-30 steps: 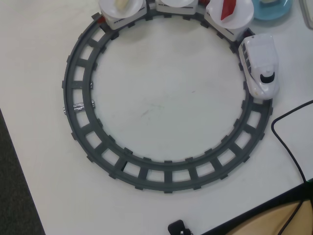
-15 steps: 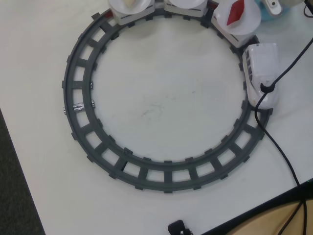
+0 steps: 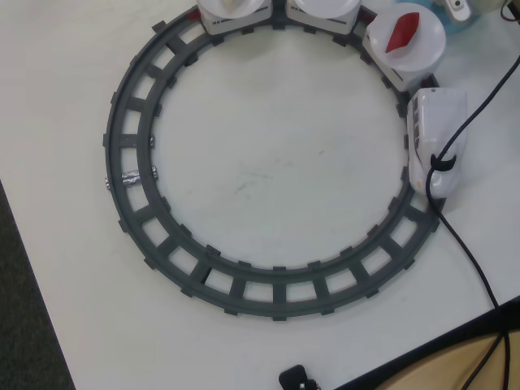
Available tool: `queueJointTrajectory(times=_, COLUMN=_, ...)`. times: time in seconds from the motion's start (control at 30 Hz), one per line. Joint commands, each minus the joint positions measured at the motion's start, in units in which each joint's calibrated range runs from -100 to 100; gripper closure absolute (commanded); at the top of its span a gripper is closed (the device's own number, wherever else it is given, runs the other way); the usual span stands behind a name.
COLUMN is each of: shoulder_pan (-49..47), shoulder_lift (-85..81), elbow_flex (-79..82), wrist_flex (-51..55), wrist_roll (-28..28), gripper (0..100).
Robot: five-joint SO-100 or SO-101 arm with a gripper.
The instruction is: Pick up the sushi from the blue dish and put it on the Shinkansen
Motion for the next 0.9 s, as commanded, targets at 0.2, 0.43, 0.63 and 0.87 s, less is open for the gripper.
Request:
queueJointTrajectory(times=0.2, shoulder_pan=-0.5, shoulder_lift=0.4, elbow_flex=-4.0, wrist_flex=0.3, wrist_roll=0.2, gripper=71)
queueJointTrajectory(times=0.43, shoulder_pan=-2.1, shoulder_lift=0.5, elbow_flex=-3.8, wrist_flex=0.3, wrist_roll=0.1, gripper=88)
queueJointTrajectory(times=0.63, shoulder_pan=-2.5, shoulder_lift=0.0, elbow_flex=-3.8, wrist_flex=0.3, wrist_roll=0.0, gripper=98)
queueJointTrajectory(times=0.87, shoulder_pan=0.6, shoulder_lift=-7.1, elbow_flex=-4.9, wrist_flex=0.8, wrist_roll=0.2, gripper=98)
